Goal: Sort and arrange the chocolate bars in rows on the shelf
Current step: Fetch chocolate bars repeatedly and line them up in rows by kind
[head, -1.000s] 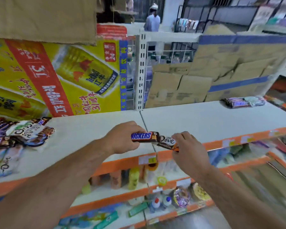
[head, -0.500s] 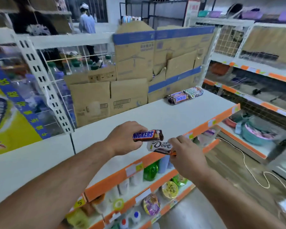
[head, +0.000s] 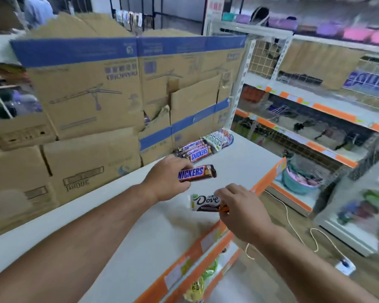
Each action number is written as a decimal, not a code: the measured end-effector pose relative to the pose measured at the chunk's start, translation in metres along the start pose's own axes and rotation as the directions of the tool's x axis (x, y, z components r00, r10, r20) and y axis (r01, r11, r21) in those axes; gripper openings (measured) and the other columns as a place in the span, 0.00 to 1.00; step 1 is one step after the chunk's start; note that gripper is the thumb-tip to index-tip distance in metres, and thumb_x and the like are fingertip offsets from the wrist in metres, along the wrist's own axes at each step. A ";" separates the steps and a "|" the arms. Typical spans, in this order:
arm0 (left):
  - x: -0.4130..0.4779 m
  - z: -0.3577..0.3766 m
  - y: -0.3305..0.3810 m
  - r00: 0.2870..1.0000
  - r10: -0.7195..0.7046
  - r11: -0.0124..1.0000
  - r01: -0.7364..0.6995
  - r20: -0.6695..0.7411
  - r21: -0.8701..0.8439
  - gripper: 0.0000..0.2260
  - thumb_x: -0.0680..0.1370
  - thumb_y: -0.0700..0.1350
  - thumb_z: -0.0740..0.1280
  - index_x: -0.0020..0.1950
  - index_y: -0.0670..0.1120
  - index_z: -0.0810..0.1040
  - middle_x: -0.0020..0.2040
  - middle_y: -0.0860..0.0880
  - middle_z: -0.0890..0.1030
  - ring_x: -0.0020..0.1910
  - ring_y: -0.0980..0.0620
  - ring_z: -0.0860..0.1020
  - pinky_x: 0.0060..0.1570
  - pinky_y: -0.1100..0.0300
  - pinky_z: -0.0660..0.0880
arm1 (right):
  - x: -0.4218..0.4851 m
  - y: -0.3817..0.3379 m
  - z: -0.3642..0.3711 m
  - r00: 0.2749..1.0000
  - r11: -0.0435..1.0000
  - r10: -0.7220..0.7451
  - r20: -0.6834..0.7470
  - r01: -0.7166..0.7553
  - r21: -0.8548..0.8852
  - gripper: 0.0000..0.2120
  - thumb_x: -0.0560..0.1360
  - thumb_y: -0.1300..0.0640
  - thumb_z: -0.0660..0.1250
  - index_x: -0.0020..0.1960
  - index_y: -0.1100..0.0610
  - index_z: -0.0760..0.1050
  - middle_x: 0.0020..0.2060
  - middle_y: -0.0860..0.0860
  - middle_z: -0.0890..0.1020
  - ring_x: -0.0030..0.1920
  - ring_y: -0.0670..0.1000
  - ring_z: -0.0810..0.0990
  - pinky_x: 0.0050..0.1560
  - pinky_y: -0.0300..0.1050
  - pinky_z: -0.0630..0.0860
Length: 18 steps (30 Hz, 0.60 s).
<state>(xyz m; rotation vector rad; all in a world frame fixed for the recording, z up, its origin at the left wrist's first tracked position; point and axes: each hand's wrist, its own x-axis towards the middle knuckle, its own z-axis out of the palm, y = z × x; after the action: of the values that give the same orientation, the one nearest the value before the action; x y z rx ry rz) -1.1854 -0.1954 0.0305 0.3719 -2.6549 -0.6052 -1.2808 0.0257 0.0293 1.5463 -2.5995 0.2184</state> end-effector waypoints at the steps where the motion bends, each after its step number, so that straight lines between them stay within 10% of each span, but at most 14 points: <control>1: 0.010 0.005 -0.001 1.000 0.003 1.000 -0.003 0.003 0.015 0.17 0.69 0.51 0.71 0.57 0.55 0.78 0.51 0.53 0.79 0.51 0.54 0.73 0.51 0.55 0.74 | 0.006 0.007 0.002 1.000 1.000 0.001 0.013 -0.001 0.003 0.18 0.67 0.57 0.65 0.56 0.48 0.75 0.46 0.48 0.77 0.46 0.55 0.77 0.43 0.49 0.75; 18: 0.129 0.107 -0.002 0.966 -0.252 0.913 0.259 -0.063 0.315 0.17 0.72 0.50 0.69 0.60 0.49 0.78 0.58 0.49 0.77 0.60 0.48 0.71 0.62 0.54 0.67 | 0.148 0.179 0.050 0.944 0.946 -0.314 0.105 0.301 0.122 0.20 0.66 0.53 0.65 0.59 0.47 0.75 0.49 0.47 0.77 0.50 0.54 0.78 0.46 0.47 0.74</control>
<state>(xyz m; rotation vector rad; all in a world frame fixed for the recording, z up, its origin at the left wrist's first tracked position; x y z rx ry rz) -1.3454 -0.2018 -0.0193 0.8256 -2.7052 -0.2331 -1.5094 -0.0273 -0.0071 2.0362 -2.4185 0.2398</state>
